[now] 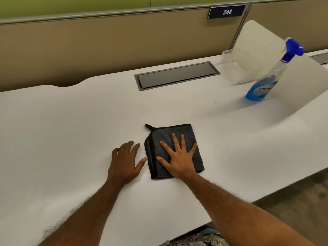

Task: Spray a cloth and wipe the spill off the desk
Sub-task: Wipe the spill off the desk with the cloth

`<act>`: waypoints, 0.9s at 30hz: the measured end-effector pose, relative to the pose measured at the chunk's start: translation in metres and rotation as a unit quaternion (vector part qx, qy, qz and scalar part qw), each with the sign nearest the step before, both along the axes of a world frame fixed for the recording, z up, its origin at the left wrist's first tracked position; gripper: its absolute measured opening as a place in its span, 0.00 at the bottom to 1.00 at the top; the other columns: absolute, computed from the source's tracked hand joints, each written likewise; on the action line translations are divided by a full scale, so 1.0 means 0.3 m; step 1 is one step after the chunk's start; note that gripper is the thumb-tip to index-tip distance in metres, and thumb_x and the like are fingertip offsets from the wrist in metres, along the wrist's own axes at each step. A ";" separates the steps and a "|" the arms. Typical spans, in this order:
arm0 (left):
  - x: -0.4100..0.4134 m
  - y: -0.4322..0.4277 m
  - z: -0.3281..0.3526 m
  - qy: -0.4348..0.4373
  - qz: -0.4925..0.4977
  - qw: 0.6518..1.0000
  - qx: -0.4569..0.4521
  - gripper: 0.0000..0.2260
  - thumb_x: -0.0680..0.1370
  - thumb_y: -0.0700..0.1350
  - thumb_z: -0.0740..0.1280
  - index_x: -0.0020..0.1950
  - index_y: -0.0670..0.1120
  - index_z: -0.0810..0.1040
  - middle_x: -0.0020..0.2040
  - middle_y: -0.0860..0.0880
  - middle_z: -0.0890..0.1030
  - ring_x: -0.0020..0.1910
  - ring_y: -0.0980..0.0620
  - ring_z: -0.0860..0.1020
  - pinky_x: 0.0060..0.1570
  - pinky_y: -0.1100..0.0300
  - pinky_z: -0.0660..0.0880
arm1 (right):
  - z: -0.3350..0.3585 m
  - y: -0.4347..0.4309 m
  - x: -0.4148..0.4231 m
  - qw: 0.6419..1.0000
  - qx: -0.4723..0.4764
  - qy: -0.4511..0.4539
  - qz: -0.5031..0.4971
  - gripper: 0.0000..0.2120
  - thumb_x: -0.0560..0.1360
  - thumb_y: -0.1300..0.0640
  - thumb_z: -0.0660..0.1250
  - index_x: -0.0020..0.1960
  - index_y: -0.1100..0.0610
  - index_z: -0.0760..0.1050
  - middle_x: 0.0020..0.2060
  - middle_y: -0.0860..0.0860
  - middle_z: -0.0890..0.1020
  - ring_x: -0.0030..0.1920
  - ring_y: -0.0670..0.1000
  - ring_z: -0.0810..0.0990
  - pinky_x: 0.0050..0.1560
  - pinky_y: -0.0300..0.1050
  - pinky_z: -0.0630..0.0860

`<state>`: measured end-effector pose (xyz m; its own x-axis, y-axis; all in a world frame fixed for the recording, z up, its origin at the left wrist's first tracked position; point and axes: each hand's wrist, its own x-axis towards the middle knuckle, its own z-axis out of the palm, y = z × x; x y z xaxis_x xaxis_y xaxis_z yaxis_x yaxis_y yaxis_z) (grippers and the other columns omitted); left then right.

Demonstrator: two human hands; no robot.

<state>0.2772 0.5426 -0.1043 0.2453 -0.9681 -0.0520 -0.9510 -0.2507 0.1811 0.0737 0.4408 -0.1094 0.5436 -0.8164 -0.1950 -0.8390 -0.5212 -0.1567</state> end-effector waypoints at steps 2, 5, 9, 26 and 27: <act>-0.039 -0.036 0.001 -0.002 -0.007 1.000 -0.014 0.31 0.78 0.66 0.49 0.67 0.48 0.74 0.60 0.46 0.77 0.57 0.44 0.76 0.55 0.48 0.70 | 0.006 -0.028 -0.017 1.000 0.010 -0.012 0.015 0.35 0.72 0.24 0.42 0.76 0.34 0.44 0.79 0.49 0.40 0.77 0.58 0.33 0.66 0.78 0.33; -0.104 -0.096 0.014 0.009 0.020 0.999 -0.029 0.28 0.77 0.66 0.50 0.61 0.48 0.76 0.50 0.48 0.76 0.48 0.46 0.76 0.48 0.51 0.70 | 0.028 -0.058 -0.036 0.994 0.055 -0.094 0.005 0.36 0.71 0.25 0.45 0.76 0.38 0.53 0.79 0.48 0.46 0.78 0.54 0.38 0.70 0.72 0.32; -0.167 -0.148 0.024 0.077 0.114 0.990 -0.042 0.28 0.76 0.68 0.51 0.58 0.48 0.76 0.49 0.48 0.78 0.48 0.46 0.77 0.49 0.50 0.71 | 0.068 -0.138 -0.116 0.967 0.005 -0.242 -0.078 0.26 0.75 0.36 0.60 0.67 0.49 0.71 0.71 0.50 0.70 0.71 0.52 0.67 0.72 0.58 0.60; -0.242 -0.205 0.111 0.299 0.330 0.894 0.055 0.30 0.69 0.61 0.74 0.60 0.41 0.74 0.56 0.45 0.80 0.57 0.42 0.79 0.47 0.54 0.73 | 0.098 -0.278 -0.240 0.894 0.201 -0.240 -0.320 0.28 0.71 0.46 0.73 0.66 0.57 0.71 0.63 0.55 0.77 0.62 0.57 0.76 0.63 0.50 0.72; -0.237 -0.210 0.108 0.312 0.325 0.891 0.059 0.27 0.69 0.61 0.74 0.55 0.41 0.77 0.52 0.46 0.82 0.54 0.42 0.80 0.44 0.54 0.74 | 0.103 -0.278 -0.238 0.895 0.205 -0.235 -0.319 0.26 0.71 0.46 0.73 0.63 0.58 0.73 0.62 0.55 0.78 0.62 0.57 0.77 0.62 0.50 0.73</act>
<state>0.2061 0.4797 -0.0718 0.6399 -0.6104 -0.4668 -0.3203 -0.7641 0.5600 0.0023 0.3575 -0.0787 0.0933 -0.9016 -0.4223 -0.7364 0.2230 -0.6388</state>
